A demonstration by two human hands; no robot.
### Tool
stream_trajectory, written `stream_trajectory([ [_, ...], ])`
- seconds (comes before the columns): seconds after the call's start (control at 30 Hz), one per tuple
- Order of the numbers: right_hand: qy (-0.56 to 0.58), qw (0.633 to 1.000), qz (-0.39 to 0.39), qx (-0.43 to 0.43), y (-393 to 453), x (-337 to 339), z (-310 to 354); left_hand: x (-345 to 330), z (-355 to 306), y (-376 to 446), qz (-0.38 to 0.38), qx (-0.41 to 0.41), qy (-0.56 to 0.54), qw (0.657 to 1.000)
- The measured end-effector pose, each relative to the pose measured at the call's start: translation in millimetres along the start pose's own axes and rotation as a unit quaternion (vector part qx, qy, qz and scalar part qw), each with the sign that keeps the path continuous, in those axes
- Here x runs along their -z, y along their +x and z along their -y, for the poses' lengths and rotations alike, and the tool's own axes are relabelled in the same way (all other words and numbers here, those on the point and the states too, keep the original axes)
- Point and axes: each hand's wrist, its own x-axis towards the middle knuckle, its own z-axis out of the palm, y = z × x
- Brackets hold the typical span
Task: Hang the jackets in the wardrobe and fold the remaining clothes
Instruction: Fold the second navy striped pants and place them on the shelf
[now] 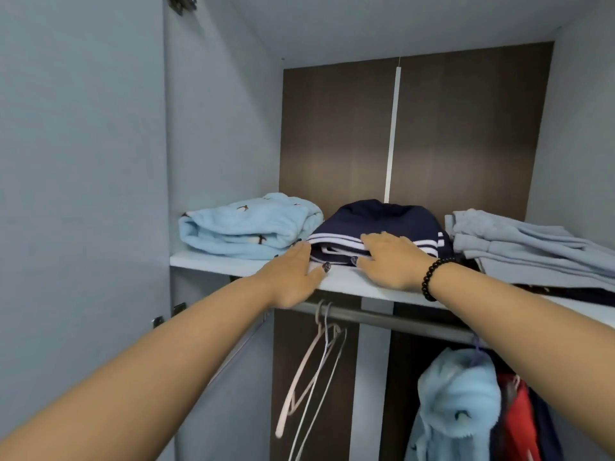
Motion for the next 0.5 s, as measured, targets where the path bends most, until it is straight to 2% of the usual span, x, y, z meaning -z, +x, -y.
stream_trajectory([
  [0.07,0.023,1.0,-0.018,0.011,-28.4,-3.5,21.2,4.9,-1.6,-25.9,0.023,0.03,0.064,0.997],
  [0.13,0.055,0.998,-0.009,0.005,-56.3,-7.6,41.6,10.1,-2.1,-52.4,0.035,0.051,0.054,0.997],
  [0.23,0.039,0.999,0.005,0.013,-93.6,-14.3,68.9,18.5,-3.1,-98.7,0.05,0.077,0.035,0.995],
  [0.37,0.142,0.989,0.022,0.027,-131.2,-17.5,98.7,27.5,-0.5,-160.8,0.066,0.098,0.043,0.992],
  [0.5,0.185,0.981,0.026,0.053,-158.8,-20.3,128.3,33.9,6.8,-220.1,0.09,0.129,0.058,0.986],
])
